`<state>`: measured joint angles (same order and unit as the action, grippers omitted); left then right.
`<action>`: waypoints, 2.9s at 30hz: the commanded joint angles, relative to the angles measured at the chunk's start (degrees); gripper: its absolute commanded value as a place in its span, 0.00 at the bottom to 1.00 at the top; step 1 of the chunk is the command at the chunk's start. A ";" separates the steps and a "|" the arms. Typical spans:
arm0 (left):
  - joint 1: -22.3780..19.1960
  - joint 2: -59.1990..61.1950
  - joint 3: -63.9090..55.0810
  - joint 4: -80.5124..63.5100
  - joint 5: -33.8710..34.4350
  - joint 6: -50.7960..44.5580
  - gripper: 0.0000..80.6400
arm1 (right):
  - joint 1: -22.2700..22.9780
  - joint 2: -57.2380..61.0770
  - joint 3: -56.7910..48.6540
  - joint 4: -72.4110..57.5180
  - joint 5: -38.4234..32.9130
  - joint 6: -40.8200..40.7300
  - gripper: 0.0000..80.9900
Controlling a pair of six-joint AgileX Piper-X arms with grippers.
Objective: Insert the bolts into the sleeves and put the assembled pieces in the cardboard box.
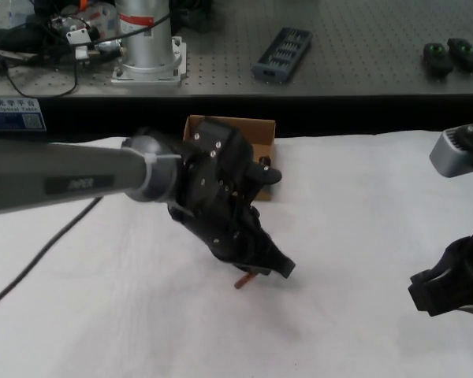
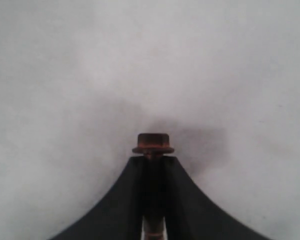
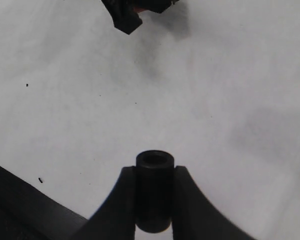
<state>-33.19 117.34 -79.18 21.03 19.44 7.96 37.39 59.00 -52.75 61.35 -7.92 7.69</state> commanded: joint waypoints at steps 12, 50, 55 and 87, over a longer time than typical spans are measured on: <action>4.88 -20.15 -0.05 2.83 8.52 -5.42 0.01 | -0.21 0.21 -0.04 -8.35 -8.36 -1.66 0.03; 12.53 -51.48 27.94 -37.84 28.85 -36.52 0.01 | 4.13 19.48 -0.04 -67.95 -38.07 14.28 0.03; 12.53 -51.48 27.94 -37.84 28.84 -36.40 0.01 | 4.13 19.48 -0.04 -71.27 -40.20 17.10 0.03; 12.53 -51.48 27.94 -37.84 27.30 -36.96 0.01 | 4.13 19.48 -0.04 -72.02 -50.45 19.21 0.03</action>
<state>-20.69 66.17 -50.86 -15.58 46.71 -28.37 41.58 78.68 -52.67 -9.77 -57.63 28.03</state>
